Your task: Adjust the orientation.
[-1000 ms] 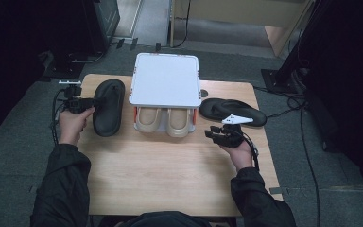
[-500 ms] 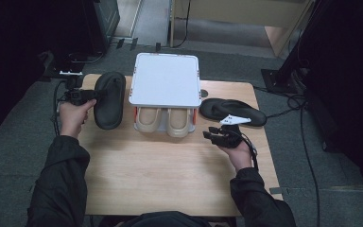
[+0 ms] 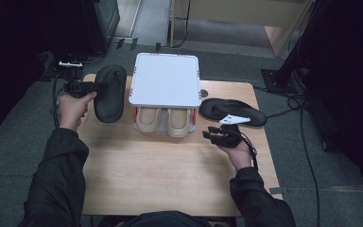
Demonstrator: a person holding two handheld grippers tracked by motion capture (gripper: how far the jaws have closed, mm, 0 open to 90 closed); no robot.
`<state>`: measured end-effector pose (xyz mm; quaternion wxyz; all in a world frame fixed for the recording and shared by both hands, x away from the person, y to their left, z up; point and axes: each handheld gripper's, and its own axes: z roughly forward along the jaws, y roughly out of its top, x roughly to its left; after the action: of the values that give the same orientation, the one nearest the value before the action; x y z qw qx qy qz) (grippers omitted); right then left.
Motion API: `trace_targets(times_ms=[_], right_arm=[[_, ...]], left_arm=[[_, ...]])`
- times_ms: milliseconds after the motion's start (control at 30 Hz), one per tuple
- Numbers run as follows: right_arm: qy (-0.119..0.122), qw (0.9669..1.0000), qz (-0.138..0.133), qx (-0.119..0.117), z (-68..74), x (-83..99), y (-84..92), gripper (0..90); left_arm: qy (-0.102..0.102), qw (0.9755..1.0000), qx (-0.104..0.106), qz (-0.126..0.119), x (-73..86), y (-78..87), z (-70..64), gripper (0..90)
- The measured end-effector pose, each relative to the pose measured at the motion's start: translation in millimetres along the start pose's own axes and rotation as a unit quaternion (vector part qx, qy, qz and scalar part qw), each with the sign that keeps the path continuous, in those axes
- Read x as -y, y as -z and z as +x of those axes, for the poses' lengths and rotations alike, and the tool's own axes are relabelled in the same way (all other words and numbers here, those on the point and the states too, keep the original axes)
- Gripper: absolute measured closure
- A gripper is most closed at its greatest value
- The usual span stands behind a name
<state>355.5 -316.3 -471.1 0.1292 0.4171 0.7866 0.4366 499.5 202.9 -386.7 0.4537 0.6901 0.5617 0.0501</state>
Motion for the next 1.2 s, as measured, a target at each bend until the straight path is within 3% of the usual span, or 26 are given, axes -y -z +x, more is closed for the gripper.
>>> trace_targets(times_ms=[167, 300, 633, 867, 900, 1200], right_arm=[[0.0, 1.0, -0.003, -0.001, -0.2, -0.2, -0.1, 61.5], [-0.001, 1.0, -0.003, -0.001, 0.4, -0.4, -0.4, 61.4], [-0.001, 1.0, -0.002, -0.002, 0.3, -0.3, 0.2, 61.1], [0.002, 1.0, -0.001, 0.0, 1.4, -0.3, -1.0, 61.1], [0.003, 1.0, 0.0, -0.002, 1.9, -0.3, -1.7, 61.1], [0.008, 1.0, 0.001, -0.002, 2.9, -1.3, -3.9, 61.1]], left_arm=[[0.008, 0.9999, 0.008, -0.007, -6.7, 1.9, -3.0, 68.0], [-0.008, 1.0, -0.005, 0.002, -16.0, 3.6, -11.7, 68.0], [-0.023, 0.9997, -0.01, -0.008, -40.9, 14.0, -30.5, 68.0], [-0.011, 0.9998, -0.007, -0.014, -55.0, 20.1, -39.6, 67.9], [-0.002, 0.9997, 0.001, -0.023, -57.1, 21.5, -41.6, 67.9], [-0.023, 0.9996, 0.001, -0.017, -71.2, 20.1, -64.1, 67.8]])
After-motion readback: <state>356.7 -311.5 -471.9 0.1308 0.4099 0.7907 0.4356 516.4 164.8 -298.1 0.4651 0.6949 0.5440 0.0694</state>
